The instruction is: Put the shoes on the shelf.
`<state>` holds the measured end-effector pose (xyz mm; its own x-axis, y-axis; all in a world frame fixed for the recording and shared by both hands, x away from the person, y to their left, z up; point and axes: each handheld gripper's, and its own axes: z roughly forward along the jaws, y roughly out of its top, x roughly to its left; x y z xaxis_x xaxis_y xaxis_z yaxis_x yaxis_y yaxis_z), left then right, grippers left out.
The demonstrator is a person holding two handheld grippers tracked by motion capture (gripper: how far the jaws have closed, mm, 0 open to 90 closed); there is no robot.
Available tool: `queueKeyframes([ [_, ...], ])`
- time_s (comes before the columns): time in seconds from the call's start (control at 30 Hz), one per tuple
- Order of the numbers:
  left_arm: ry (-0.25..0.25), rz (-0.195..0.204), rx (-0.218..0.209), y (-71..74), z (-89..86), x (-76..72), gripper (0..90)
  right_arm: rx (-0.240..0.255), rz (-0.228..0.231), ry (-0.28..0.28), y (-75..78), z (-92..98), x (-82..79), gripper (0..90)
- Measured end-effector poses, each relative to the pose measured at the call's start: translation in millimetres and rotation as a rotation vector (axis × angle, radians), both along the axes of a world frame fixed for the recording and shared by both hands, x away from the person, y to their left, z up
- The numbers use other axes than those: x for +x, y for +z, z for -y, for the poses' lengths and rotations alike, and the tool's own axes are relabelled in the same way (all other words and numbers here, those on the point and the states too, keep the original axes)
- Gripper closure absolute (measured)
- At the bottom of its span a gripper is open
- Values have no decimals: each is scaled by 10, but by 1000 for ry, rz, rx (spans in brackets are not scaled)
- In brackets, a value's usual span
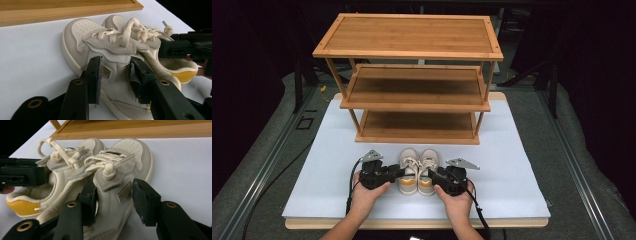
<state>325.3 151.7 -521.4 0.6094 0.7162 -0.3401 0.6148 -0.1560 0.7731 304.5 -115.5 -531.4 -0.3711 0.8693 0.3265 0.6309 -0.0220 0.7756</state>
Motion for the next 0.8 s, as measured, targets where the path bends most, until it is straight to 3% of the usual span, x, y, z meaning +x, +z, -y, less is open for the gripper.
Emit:
queueKeyframes([
  [0.07,17,6,2,2,13,-25,557,23,15,-5,2,11,-24,516],
  [0.2,30,-1,-3,-21,45,-49,497,17,31,-21,31,38,-67,484],
  [0.33,89,-34,-42,-66,64,-55,446,26,32,-47,30,35,-89,475],
  [0.43,118,-16,-39,-86,91,-69,425,45,39,-54,11,-4,-88,474],
  [0.57,142,6,-49,-125,112,-79,426,51,40,-77,-22,-28,-79,476],
  [0.63,155,30,-43,-158,112,-95,474,80,45,-79,-44,-30,-74,478],
  [0.8,174,38,-75,-200,117,-104,489,107,50,-106,-96,-34,-85,490],
])
